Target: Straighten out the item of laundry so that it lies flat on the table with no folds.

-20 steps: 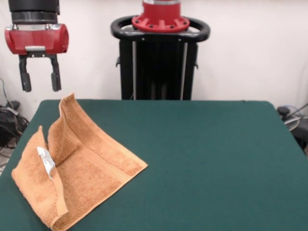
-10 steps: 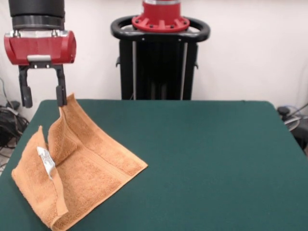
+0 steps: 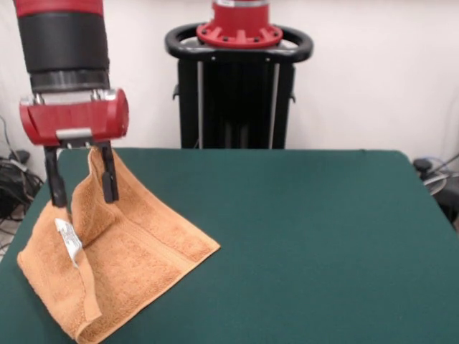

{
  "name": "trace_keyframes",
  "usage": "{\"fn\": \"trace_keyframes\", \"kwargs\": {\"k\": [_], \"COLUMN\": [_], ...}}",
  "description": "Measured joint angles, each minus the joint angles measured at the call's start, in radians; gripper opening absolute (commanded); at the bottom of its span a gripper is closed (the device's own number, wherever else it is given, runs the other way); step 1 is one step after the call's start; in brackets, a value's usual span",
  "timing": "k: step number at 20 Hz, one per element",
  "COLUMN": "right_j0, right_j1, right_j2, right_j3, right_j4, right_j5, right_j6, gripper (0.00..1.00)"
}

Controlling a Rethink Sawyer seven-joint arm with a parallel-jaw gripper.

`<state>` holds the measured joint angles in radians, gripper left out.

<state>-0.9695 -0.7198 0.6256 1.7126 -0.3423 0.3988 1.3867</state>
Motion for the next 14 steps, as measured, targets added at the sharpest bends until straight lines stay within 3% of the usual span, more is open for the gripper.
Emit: {"fn": "trace_keyframes", "kwargs": {"k": [14], "right_j0": [0.005], "right_j1": [0.146], "right_j2": [-0.027], "right_j3": [-0.003], "right_j4": [0.000], "right_j5": [0.000], "right_j6": [0.000], "gripper": [1.00]}}
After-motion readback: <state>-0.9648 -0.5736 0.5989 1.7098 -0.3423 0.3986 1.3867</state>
